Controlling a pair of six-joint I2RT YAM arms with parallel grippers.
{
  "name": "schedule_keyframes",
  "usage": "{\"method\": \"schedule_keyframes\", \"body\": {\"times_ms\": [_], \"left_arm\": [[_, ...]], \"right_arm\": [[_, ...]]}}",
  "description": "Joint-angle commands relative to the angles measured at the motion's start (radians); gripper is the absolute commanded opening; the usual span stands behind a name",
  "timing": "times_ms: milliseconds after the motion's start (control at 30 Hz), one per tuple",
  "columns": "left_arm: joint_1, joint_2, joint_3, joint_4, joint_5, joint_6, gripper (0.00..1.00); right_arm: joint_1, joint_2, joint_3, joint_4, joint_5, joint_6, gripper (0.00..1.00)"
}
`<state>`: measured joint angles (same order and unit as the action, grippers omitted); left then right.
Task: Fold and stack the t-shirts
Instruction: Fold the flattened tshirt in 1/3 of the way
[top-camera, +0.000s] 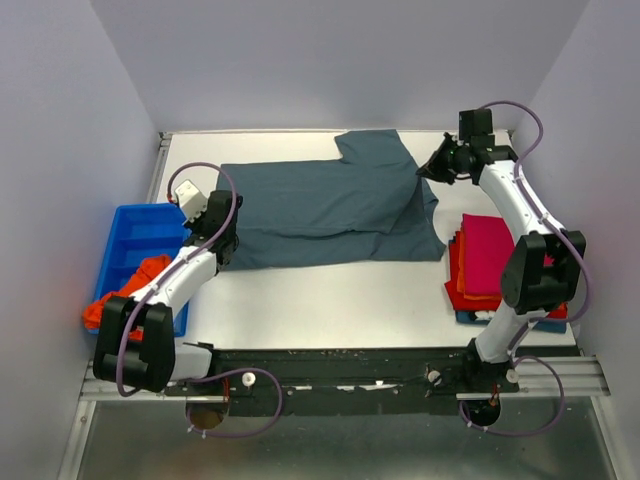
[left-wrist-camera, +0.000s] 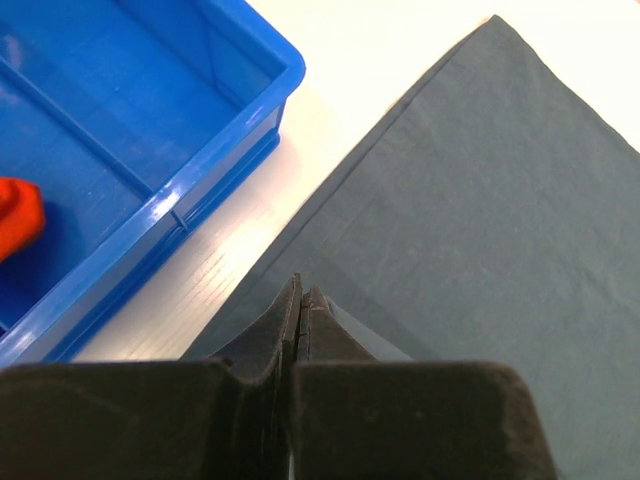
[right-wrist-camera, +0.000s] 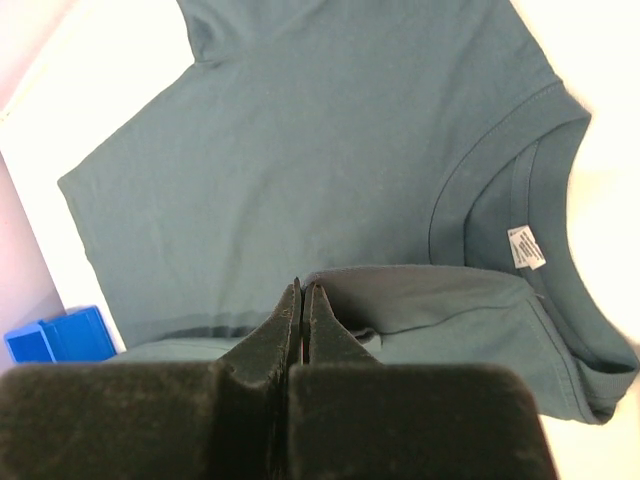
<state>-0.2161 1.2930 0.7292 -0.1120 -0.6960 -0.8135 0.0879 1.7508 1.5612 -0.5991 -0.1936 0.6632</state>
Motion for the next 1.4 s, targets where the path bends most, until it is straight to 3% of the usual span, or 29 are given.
{"method": "schedule_keyframes", "body": {"times_ms": [0,667,767,800,867,900,967,1033,1233,1367], "left_arm": [[0.009,0.051,0.044,0.044,-0.043,0.023,0.0],[0.052,0.264,0.176,0.084,-0.013,0.031,0.0],[0.057,0.298,0.208,0.06,-0.002,0.023,0.0],[0.058,0.307,0.217,0.046,0.007,0.023,0.07],[0.058,0.316,0.236,0.025,0.021,0.023,0.35],[0.058,0.313,0.245,0.017,0.026,0.03,0.51],[0.058,0.289,0.249,0.009,0.035,0.048,0.72],[0.058,0.247,0.248,-0.003,0.035,0.057,0.82],[0.044,0.074,0.178,-0.093,0.064,-0.024,0.79],[0.006,-0.036,0.053,-0.205,0.075,-0.2,0.74]], "right_arm": [[-0.004,0.032,0.045,-0.012,0.037,-0.001,0.01],[-0.004,0.19,0.218,-0.051,0.062,0.001,0.01],[-0.004,0.24,0.263,-0.067,0.063,-0.008,0.05],[-0.004,0.248,0.27,-0.071,0.066,-0.008,0.12],[-0.004,0.253,0.269,-0.074,0.06,-0.011,0.43],[-0.004,0.242,0.261,-0.08,0.065,-0.011,0.49],[-0.002,0.192,0.202,-0.058,0.08,-0.001,0.56],[-0.002,0.116,0.105,-0.004,0.097,0.016,0.56],[0.004,-0.158,-0.304,0.125,0.18,0.163,0.36],[0.004,-0.29,-0.502,0.113,0.259,0.22,0.33]]}}
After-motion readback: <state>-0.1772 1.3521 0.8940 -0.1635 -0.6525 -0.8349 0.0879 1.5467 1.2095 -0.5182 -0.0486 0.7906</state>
